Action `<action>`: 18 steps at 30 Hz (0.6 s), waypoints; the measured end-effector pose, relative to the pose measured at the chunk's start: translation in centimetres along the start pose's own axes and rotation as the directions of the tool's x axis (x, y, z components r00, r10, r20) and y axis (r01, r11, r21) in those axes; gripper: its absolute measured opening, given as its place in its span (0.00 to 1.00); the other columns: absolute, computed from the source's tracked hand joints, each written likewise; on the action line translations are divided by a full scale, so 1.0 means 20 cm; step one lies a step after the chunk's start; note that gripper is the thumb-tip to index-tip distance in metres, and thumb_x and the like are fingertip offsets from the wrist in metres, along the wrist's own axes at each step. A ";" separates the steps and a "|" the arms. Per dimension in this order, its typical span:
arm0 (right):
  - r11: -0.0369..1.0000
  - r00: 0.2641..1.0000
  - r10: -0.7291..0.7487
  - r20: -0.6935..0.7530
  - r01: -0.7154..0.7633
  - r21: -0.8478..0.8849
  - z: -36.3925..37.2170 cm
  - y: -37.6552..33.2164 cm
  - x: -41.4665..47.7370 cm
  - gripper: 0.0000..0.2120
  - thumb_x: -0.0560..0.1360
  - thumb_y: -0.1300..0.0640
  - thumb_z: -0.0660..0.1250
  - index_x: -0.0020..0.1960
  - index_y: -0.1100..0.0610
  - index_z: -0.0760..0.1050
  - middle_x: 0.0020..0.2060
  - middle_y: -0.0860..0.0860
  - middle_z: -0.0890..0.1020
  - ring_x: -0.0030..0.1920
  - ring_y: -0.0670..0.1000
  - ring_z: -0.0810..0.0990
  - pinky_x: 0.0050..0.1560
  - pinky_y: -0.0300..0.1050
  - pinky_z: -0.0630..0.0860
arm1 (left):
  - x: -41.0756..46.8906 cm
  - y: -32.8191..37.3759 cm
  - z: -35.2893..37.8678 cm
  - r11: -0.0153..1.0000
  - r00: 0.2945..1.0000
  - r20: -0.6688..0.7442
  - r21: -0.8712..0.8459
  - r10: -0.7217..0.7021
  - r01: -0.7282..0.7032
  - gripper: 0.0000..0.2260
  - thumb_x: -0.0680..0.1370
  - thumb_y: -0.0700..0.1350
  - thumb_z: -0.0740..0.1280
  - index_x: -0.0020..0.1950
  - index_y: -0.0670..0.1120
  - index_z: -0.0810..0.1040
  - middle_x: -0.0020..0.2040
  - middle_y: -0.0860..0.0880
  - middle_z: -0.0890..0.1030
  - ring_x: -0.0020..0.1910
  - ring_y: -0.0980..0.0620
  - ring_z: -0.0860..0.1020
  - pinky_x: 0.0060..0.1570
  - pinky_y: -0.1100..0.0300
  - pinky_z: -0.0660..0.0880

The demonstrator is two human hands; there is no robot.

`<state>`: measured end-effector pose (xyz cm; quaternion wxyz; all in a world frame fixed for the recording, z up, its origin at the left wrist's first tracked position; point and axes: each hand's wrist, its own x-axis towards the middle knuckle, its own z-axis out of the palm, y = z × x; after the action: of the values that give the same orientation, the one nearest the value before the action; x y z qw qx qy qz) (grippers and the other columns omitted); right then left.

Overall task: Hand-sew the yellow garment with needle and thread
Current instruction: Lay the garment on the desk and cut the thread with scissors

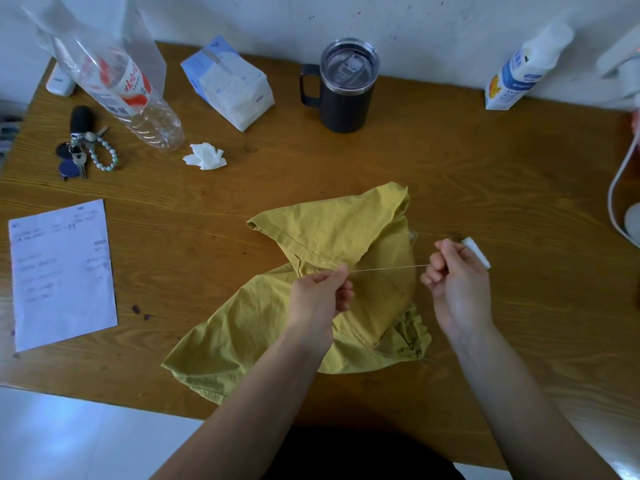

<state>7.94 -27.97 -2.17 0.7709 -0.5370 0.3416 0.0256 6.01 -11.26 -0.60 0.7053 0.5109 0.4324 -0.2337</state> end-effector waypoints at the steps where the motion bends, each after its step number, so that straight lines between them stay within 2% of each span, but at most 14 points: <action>1: 1.000 1.000 0.004 -0.015 -0.004 0.017 -0.01 -0.01 0.01 0.10 0.81 0.60 0.57 0.42 0.57 0.71 0.24 0.45 0.71 0.24 0.43 0.67 0.25 0.35 0.67 | 0.00 0.01 -0.01 1.000 1.000 -0.004 -0.004 0.002 -0.002 0.07 0.77 0.41 0.69 0.39 0.41 0.79 0.30 0.49 0.78 0.29 0.55 0.74 0.30 0.64 0.73; 8: 0.998 0.993 -0.004 -0.120 0.011 0.060 -0.11 -0.08 0.06 0.09 0.80 0.58 0.59 0.41 0.55 0.72 0.24 0.45 0.72 0.24 0.43 0.67 0.26 0.34 0.67 | 0.01 0.04 -0.06 1.000 0.999 -0.027 -0.009 0.022 -0.022 0.08 0.77 0.41 0.68 0.38 0.41 0.78 0.29 0.49 0.77 0.29 0.56 0.74 0.31 0.65 0.73; 18: 0.998 0.982 -0.016 -0.190 0.027 0.056 -0.17 -0.13 0.08 0.08 0.80 0.57 0.59 0.43 0.55 0.72 0.24 0.45 0.72 0.24 0.43 0.67 0.26 0.35 0.67 | 0.00 0.04 -0.05 1.000 0.999 -0.039 -0.001 0.025 -0.025 0.07 0.77 0.41 0.68 0.39 0.41 0.78 0.31 0.49 0.77 0.30 0.55 0.74 0.33 0.64 0.74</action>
<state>8.59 -32.43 -1.65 0.7504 -0.5181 0.4081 -0.0436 6.29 -9.98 -0.26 0.6997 0.5203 0.4399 -0.2147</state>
